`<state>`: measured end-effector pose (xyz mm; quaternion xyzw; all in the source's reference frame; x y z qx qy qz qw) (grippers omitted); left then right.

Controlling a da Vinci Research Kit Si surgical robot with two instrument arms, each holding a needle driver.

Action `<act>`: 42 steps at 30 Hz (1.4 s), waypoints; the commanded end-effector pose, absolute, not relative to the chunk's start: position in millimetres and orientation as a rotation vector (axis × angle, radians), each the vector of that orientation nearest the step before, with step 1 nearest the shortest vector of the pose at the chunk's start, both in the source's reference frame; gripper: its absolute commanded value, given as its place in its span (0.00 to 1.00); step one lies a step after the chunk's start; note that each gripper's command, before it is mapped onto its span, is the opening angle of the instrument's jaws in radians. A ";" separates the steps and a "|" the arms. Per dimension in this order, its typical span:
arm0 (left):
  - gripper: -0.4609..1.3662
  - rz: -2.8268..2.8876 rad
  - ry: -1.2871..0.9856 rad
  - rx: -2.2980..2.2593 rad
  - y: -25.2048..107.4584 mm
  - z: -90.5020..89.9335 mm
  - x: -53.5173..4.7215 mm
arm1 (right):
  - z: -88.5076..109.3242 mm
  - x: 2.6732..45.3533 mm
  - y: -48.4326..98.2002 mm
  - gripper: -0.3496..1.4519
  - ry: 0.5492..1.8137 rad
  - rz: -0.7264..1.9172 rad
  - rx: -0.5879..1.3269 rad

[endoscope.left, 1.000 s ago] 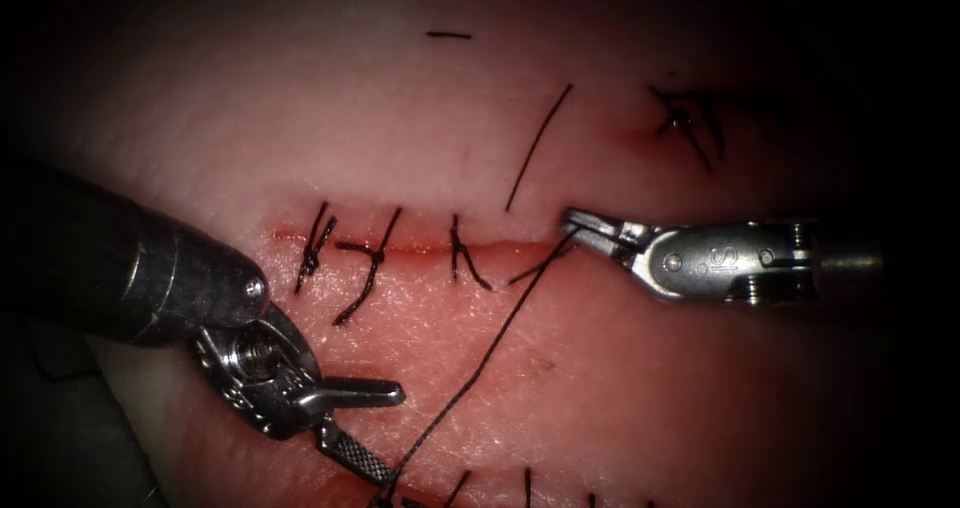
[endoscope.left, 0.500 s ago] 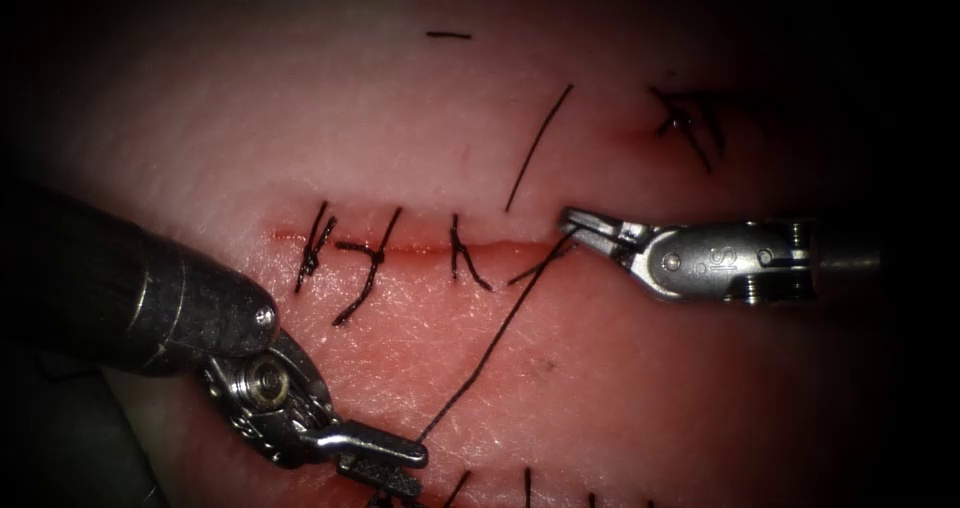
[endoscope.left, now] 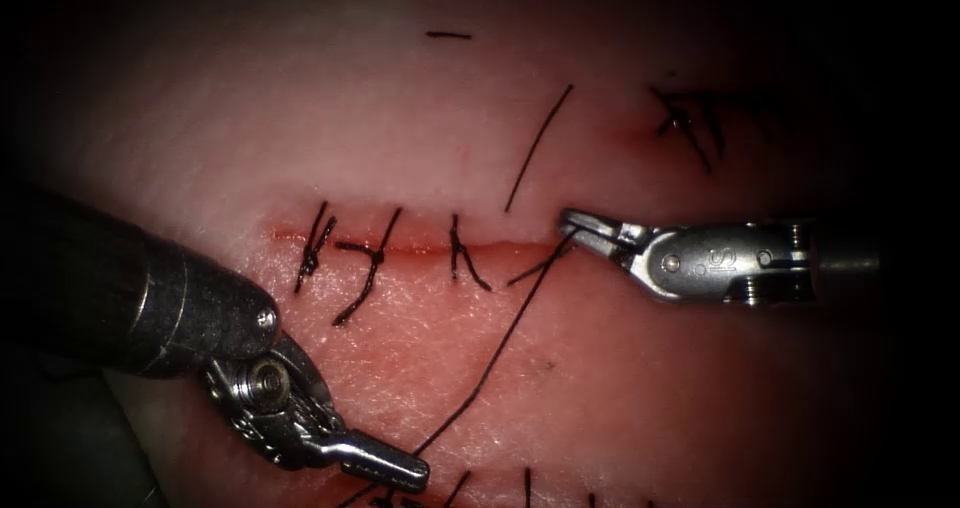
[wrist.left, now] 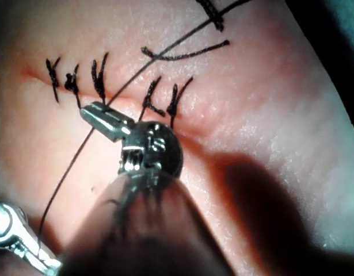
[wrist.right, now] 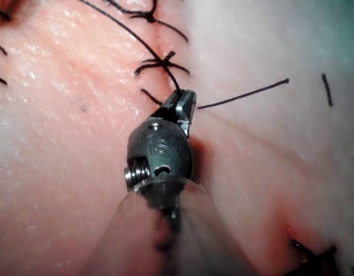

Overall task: Wound Closure
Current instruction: Grab a working length of suture with the left gripper

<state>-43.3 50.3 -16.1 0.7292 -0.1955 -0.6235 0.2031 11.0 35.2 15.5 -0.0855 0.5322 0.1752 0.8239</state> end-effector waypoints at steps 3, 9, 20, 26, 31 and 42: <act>0.06 -1.735 -0.545 2.046 50.6 -16.3 -42.8 | 15.4 10.9 35.2 0.00 1.132 0.375 -0.185; 0.06 -1.780 -0.598 2.039 51.5 -16.4 -40.9 | 15.1 11.0 34.8 0.00 1.119 0.359 -0.170; 0.06 -1.832 -0.835 2.015 55.8 -17.4 -35.0 | 13.1 11.0 34.1 0.00 1.116 0.369 -0.095; 0.06 -1.862 -0.922 1.980 57.2 -17.6 -34.5 | 12.0 11.3 33.5 0.00 1.121 0.383 -0.050; 0.06 -1.918 -0.983 1.908 58.3 -17.1 -34.7 | 11.3 12.0 32.8 0.00 1.121 0.391 -0.002; 0.06 -2.022 -1.096 1.682 59.5 -15.4 -34.9 | 9.8 13.7 32.1 0.00 1.118 0.411 0.045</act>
